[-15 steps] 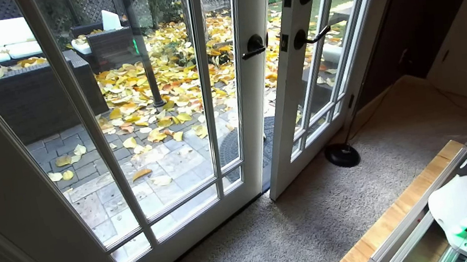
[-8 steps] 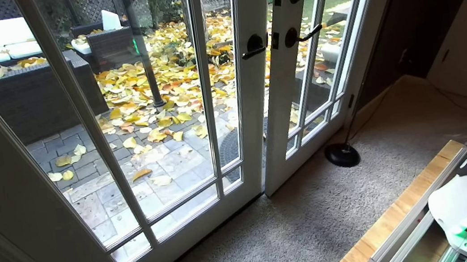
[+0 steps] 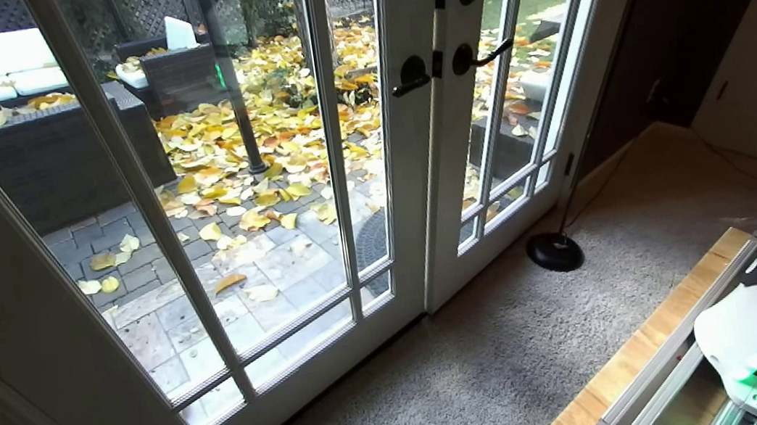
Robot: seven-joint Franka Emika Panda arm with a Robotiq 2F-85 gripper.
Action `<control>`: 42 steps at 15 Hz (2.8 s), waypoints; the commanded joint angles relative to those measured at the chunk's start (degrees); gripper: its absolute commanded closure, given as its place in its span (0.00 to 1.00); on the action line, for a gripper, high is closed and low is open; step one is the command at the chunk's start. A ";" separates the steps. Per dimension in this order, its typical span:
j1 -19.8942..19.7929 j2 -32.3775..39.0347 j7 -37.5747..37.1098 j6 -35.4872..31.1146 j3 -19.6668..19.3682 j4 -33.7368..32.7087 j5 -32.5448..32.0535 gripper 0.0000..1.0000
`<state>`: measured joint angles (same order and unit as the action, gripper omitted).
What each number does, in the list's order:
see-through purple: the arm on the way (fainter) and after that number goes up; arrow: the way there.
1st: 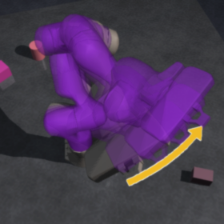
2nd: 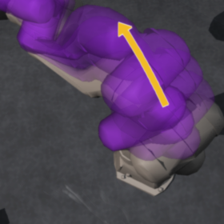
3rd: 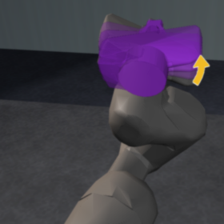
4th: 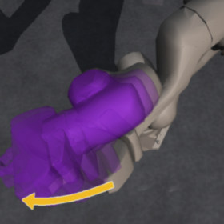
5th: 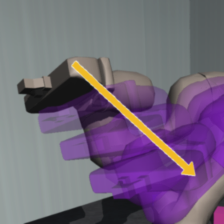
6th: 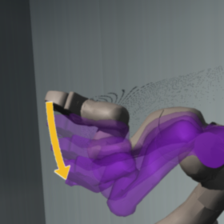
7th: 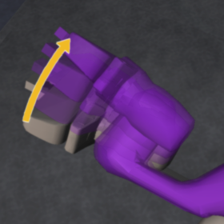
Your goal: Close the door on the right
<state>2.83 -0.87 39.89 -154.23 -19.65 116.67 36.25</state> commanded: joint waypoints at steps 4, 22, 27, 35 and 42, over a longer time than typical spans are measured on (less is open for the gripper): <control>-0.37 0.29 -0.23 2.56 -0.21 -1.03 -0.01 0.00; -9.92 -1.39 -8.90 8.21 7.25 2.49 -21.89 0.00; -11.37 -1.37 -9.01 12.23 7.36 1.65 -23.63 0.00; -10.68 1.14 -2.77 7.64 9.05 -0.82 -13.12 0.00; -11.55 1.03 -2.57 12.03 9.09 -1.14 -15.03 0.00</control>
<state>-7.98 -0.28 36.63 -145.82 -10.74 116.64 21.76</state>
